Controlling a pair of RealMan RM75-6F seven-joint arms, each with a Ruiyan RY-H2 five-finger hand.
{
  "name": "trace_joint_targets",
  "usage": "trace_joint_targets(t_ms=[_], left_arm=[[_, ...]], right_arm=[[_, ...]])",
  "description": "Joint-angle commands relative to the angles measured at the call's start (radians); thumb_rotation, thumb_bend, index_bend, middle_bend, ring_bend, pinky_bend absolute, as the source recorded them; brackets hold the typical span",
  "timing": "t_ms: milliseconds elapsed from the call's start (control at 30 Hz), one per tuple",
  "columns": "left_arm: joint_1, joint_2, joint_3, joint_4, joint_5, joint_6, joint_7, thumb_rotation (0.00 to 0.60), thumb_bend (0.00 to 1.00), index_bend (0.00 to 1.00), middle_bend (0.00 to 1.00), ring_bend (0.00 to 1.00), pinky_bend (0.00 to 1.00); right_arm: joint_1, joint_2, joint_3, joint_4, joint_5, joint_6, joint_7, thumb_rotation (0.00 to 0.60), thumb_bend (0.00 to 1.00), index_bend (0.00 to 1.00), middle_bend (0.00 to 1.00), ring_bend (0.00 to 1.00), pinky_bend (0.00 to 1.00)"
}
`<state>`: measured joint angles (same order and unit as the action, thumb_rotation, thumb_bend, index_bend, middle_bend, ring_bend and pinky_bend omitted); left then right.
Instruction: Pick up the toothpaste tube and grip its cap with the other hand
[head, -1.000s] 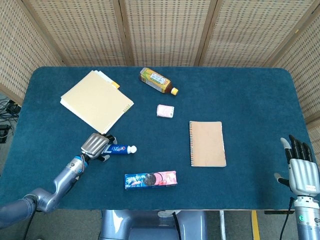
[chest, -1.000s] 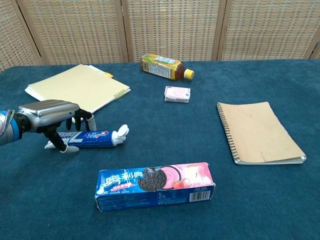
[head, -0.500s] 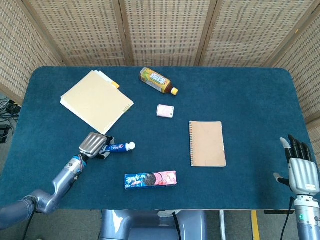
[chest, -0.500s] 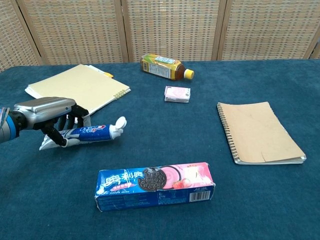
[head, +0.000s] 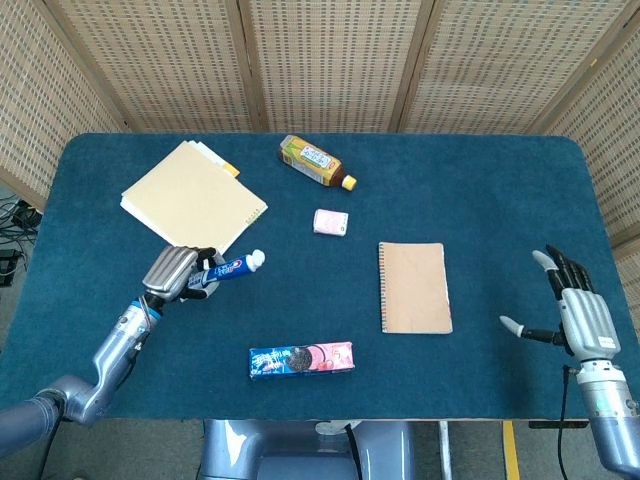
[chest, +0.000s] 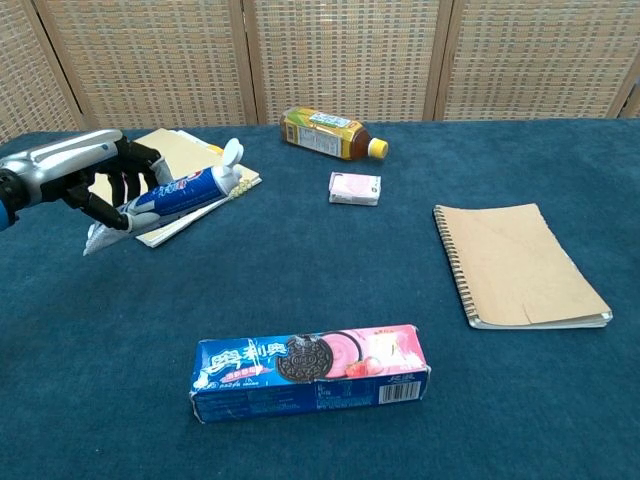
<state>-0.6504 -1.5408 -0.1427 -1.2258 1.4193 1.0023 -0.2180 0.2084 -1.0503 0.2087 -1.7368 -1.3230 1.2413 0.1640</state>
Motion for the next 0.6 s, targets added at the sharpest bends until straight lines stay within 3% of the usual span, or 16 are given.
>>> trace_joint_targets(t_ms=[33, 300, 400, 600], left_arm=[[-0.019, -0.008, -0.025, -0.017, -0.012, -0.008, -0.029, 0.6, 0.45, 0.63, 0.57, 0.54, 0.53], [-0.076, -0.021, -0.088, -0.054, -0.044, -0.024, -0.031, 0.6, 0.45, 0.65, 0.58, 0.56, 0.53], [-0.1, -0.034, -0.118, -0.072, -0.069, -0.035, -0.032, 0.6, 0.48, 0.66, 0.59, 0.56, 0.53], [-0.152, -0.067, -0.16, -0.086, -0.116, -0.077, -0.037, 0.6, 0.51, 0.67, 0.59, 0.56, 0.53]], right_arm=[[0.098, 0.075, 0.077, -0.064, 0.109, -0.159, 0.106, 0.186, 0.0, 0.08, 0.0, 0.0, 0.0], [0.214, 0.107, 0.192, -0.119, 0.239, -0.299, 0.244, 0.145, 0.0, 0.05, 0.0, 0.0, 0.0], [0.258, 0.082, 0.243, -0.111, 0.273, -0.325, 0.322, 0.141, 0.0, 0.04, 0.0, 0.0, 0.0], [0.353, 0.024, 0.293, -0.067, 0.338, -0.396, 0.374, 0.14, 0.0, 0.03, 0.0, 0.0, 0.0]])
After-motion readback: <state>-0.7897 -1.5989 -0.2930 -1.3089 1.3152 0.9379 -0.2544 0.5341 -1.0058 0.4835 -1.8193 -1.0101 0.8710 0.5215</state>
